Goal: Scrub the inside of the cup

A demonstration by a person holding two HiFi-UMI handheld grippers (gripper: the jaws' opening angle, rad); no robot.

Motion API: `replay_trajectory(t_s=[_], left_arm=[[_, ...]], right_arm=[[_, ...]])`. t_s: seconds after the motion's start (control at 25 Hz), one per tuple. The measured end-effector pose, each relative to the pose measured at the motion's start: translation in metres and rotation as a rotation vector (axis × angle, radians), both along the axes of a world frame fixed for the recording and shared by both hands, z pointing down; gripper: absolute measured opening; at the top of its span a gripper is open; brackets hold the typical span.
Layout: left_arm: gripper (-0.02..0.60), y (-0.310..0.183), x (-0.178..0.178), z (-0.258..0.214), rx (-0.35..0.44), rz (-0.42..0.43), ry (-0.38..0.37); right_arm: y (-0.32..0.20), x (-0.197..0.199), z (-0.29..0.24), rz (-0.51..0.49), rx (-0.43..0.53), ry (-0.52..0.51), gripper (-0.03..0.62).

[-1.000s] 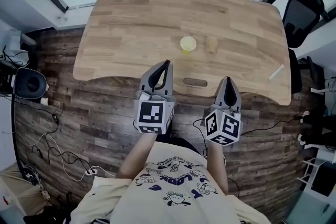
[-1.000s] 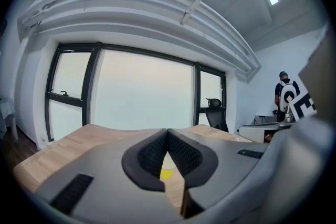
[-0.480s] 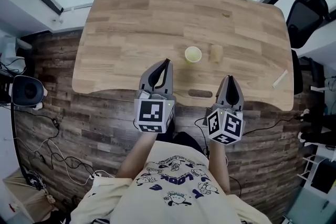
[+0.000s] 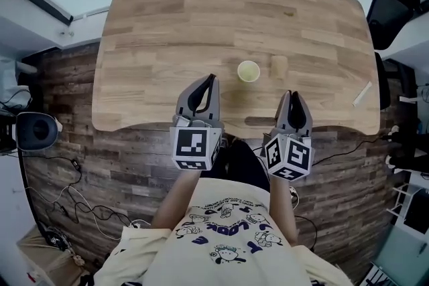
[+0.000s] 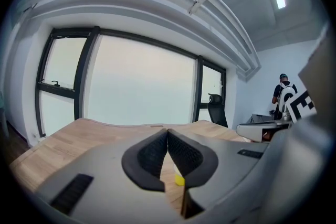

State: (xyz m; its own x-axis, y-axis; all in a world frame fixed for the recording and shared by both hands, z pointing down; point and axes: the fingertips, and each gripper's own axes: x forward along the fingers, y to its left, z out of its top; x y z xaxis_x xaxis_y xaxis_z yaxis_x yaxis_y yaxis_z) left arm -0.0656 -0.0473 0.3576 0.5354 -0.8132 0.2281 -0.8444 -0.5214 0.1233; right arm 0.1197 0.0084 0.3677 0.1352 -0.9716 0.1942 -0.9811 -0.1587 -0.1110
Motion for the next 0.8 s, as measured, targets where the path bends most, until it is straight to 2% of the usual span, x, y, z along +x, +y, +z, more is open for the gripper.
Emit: replay_trajectory(t_s=[0.8], left_arm=[[0.004,-0.030,0.019,0.035,-0.093,-0.016,-0.043]], right_arm=[[-0.036,0.020,0.039,-0.016,-0.111,-0.045,0.092]])
